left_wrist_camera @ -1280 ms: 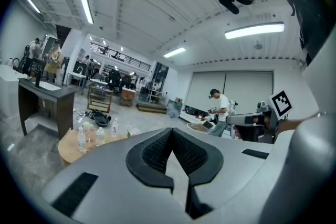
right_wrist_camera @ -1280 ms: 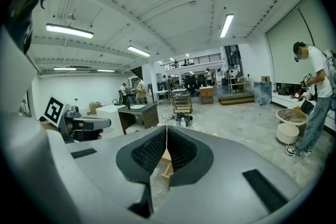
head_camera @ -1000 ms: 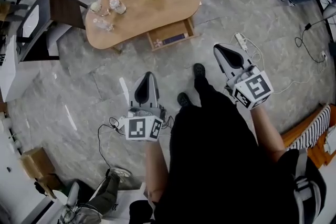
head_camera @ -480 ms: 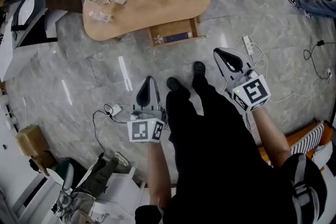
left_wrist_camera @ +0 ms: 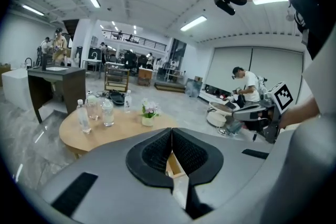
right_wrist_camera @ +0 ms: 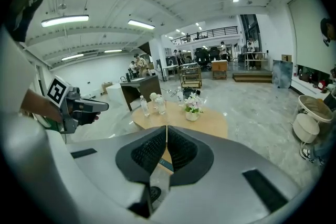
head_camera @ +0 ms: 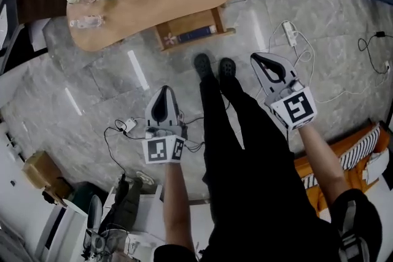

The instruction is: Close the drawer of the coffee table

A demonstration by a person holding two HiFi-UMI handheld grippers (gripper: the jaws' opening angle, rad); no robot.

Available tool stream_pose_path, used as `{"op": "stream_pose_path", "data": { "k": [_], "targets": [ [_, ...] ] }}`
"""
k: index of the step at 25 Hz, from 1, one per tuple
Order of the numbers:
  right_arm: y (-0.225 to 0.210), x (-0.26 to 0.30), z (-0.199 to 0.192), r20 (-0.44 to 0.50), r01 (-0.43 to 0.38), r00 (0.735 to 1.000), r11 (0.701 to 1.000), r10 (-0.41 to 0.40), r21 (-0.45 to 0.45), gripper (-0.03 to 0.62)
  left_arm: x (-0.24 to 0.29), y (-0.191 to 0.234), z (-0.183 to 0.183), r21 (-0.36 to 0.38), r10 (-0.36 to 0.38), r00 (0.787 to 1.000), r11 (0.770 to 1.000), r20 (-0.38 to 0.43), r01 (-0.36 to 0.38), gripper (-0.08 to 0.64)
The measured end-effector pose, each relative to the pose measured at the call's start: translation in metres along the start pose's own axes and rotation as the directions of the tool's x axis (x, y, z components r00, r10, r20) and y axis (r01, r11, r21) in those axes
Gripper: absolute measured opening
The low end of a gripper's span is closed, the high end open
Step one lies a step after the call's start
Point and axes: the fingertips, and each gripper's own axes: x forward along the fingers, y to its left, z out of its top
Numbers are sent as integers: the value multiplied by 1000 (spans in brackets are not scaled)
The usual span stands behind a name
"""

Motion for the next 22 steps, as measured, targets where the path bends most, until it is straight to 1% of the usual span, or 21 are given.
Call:
{"op": "stream_pose_path", "data": {
  "k": [6, 9, 13, 19, 20, 21, 22],
  "targets": [
    [-23, 43, -79, -111, 27, 993, 999, -30, -25, 14, 60, 27, -79, 49, -23, 994, 998, -107, 28, 15],
    [-30, 63, -118, -162, 36, 986, 999, -39, -24, 14, 78, 42, -118, 50, -23, 987, 998, -158, 31, 15],
    [-36, 96, -164, -238, 31, 970, 998, -44, -60, 14, 96, 70, -159, 41, -20, 978, 999, -207, 29, 15],
    [-44, 138, -222, -317, 63, 945, 996, -79, -61, 14, 127, 114, -226, 49, -33, 955, 998, -294, 49, 17],
    [-46, 147, -230, -328, 61, 941, 996, -81, -70, 14, 133, 122, -236, 57, -31, 952, 997, -306, 51, 30],
    [-48, 155, -240, -340, 56, 937, 995, -81, -80, 14, 139, 131, -245, 67, -29, 948, 996, -317, 53, 67],
    [-49, 162, -250, -355, 51, 931, 995, -79, -89, 15, 145, 138, -254, 77, -28, 943, 995, -331, 57, 85]
  ]
}}
